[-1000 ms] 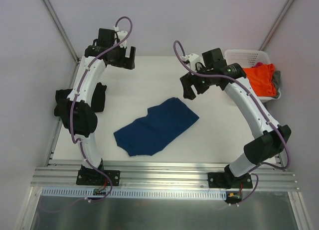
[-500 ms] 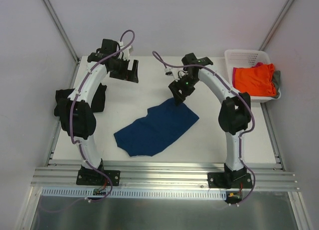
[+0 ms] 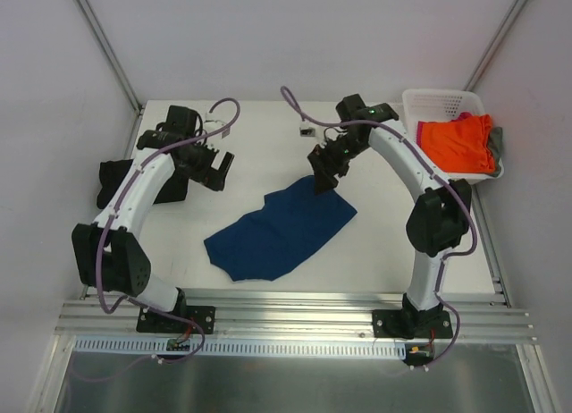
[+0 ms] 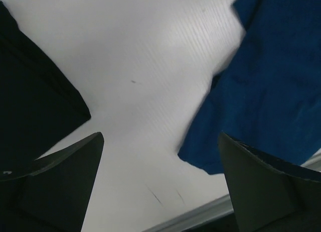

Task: Fold and stack the t-shirts
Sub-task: Flatten out the tshirt

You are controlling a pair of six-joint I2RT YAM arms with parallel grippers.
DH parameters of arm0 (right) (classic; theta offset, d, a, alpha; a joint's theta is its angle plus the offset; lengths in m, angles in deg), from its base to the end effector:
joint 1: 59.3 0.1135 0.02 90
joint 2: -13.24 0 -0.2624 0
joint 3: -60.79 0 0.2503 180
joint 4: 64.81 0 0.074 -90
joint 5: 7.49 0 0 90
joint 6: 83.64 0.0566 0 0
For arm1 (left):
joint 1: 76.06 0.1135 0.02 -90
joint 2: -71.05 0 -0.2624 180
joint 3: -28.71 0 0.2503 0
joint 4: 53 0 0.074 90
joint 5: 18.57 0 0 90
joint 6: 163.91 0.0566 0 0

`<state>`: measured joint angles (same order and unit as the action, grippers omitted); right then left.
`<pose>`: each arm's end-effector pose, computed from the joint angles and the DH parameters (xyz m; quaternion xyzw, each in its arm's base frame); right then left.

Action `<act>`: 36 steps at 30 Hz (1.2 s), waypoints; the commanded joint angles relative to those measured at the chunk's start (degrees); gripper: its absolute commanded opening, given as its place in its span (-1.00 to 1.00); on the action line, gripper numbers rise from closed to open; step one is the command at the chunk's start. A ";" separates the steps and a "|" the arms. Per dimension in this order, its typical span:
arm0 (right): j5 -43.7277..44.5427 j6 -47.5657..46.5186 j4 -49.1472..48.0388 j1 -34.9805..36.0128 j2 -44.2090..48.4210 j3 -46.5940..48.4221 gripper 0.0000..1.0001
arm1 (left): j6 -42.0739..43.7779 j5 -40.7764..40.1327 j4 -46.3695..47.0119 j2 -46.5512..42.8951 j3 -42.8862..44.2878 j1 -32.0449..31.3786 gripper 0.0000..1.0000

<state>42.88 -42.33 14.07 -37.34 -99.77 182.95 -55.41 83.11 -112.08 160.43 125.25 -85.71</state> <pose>0.3671 0.1870 0.2845 -0.5842 0.7211 0.2864 0.2382 0.3385 -0.0692 0.3052 0.2609 0.9041 -0.0709 0.3310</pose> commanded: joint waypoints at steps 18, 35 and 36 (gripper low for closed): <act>5.72 -0.28 1.71 28.75 -6.34 10.36 0.37 | -15.85 -11.41 1.79 -35.23 -12.62 16.77 0.95; 7.21 3.60 0.90 46.15 -21.10 13.35 0.32 | -14.02 -18.63 1.80 -44.73 -5.24 19.06 0.96; 7.29 3.95 0.38 46.33 -21.63 13.09 0.33 | -14.28 -18.02 1.45 -44.82 -5.16 18.97 0.96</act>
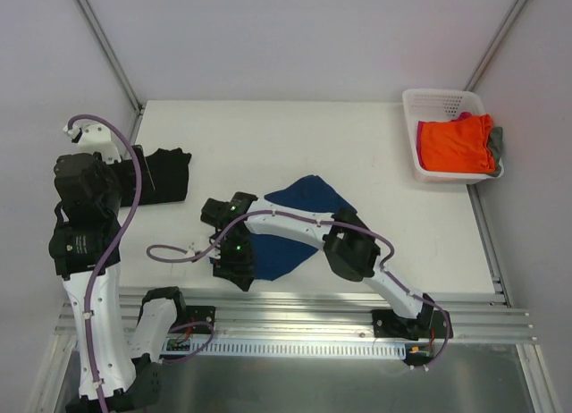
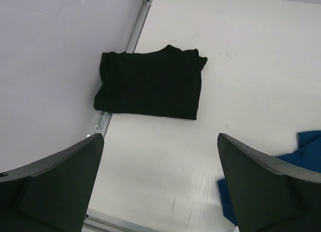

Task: Fold and stack the t-shirts
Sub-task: Flatten out the tshirt

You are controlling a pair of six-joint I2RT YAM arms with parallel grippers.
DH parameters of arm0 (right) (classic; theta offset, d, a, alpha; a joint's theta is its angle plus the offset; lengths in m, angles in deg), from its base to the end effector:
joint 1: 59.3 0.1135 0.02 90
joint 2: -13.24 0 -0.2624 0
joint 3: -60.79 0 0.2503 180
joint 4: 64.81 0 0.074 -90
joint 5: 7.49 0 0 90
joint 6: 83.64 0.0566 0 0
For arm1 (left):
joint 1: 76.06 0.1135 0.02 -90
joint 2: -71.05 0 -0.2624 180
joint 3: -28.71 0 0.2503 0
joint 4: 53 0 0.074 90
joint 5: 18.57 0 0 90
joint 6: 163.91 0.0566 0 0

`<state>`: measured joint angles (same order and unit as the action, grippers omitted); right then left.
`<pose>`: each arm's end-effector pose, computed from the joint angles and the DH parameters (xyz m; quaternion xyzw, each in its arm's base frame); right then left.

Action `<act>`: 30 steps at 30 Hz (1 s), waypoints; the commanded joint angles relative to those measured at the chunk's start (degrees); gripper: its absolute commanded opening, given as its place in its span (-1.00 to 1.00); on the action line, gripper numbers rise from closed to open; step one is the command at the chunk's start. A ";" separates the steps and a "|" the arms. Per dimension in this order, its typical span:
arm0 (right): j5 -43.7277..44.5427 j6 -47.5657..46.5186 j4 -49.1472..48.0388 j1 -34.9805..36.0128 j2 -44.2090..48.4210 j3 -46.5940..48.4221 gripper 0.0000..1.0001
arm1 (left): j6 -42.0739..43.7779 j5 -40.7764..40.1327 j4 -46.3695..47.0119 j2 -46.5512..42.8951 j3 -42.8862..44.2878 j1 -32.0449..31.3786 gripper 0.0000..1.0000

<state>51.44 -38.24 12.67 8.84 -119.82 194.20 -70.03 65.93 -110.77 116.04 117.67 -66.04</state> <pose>0.1504 0.4533 0.1873 -0.8138 0.5052 0.2826 0.0514 0.1380 0.0299 0.4417 -0.0717 0.7833 0.1121 0.6072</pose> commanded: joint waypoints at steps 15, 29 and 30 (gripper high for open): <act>13.04 -2.07 -0.50 -0.46 3.74 -5.43 -0.99 | -3.62 4.88 -3.38 -1.14 2.70 -1.32 0.94; 32.72 -5.50 -0.76 -24.44 39.53 -16.89 -0.99 | -6.60 11.20 3.29 6.59 -4.42 -1.32 0.89; 34.48 -5.93 -1.12 -26.46 40.58 -17.76 -0.99 | -6.95 12.25 3.56 7.38 -5.12 -1.32 0.87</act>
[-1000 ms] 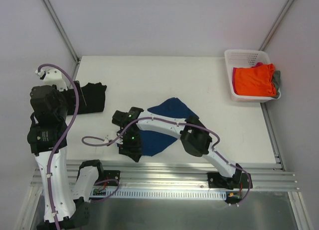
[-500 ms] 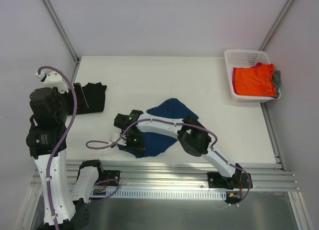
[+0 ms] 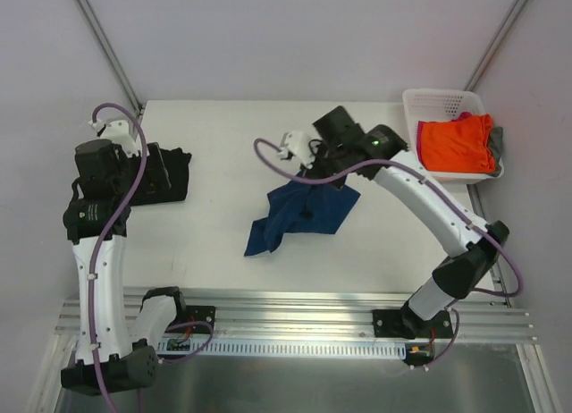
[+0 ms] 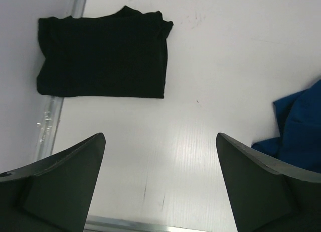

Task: Fold and stack the t-shirts
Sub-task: Flatten out the tshirt

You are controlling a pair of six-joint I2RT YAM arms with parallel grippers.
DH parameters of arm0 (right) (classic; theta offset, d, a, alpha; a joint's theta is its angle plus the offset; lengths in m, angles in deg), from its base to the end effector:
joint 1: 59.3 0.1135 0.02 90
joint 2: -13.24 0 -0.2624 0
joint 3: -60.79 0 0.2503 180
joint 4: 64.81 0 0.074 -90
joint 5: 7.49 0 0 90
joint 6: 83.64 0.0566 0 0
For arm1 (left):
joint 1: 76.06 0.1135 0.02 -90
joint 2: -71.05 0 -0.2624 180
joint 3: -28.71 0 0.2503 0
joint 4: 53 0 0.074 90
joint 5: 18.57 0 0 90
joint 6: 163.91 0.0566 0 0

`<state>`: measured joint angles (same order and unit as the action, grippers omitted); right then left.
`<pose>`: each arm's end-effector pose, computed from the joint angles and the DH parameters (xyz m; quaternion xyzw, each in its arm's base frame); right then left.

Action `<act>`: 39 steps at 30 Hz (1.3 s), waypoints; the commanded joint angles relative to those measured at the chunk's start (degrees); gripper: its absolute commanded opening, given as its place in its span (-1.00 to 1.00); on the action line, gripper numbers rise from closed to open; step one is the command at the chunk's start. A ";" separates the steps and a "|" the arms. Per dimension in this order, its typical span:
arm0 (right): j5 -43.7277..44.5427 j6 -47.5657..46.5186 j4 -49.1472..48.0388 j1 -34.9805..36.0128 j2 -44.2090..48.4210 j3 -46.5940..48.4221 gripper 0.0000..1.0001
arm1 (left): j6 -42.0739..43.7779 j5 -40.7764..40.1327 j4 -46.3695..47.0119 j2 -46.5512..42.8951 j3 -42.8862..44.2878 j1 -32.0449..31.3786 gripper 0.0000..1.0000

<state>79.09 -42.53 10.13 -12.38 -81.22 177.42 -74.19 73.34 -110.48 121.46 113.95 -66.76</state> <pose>0.2374 0.2588 0.3657 -0.7093 0.6279 0.0228 0.3195 0.1767 0.0270 0.4084 -0.0603 0.8299 0.0298 0.5538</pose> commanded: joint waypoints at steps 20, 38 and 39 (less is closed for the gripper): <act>5.27 -4.72 -2.44 -26.72 -3.31 -7.82 0.25 | 3.25 12.68 4.86 27.10 8.52 -2.88 0.97; -25.05 -20.38 -5.97 -10.09 -12.23 -18.13 0.03 | 8.89 8.54 3.37 40.90 21.61 -3.41 0.98; -26.01 -19.68 -6.15 -9.05 -12.94 -16.99 0.05 | 8.97 8.72 3.27 41.43 21.79 -3.41 0.98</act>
<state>60.38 -60.78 1.56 -24.01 -93.09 155.63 -66.71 82.28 -106.57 162.03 132.95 -70.02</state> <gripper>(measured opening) 0.515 0.991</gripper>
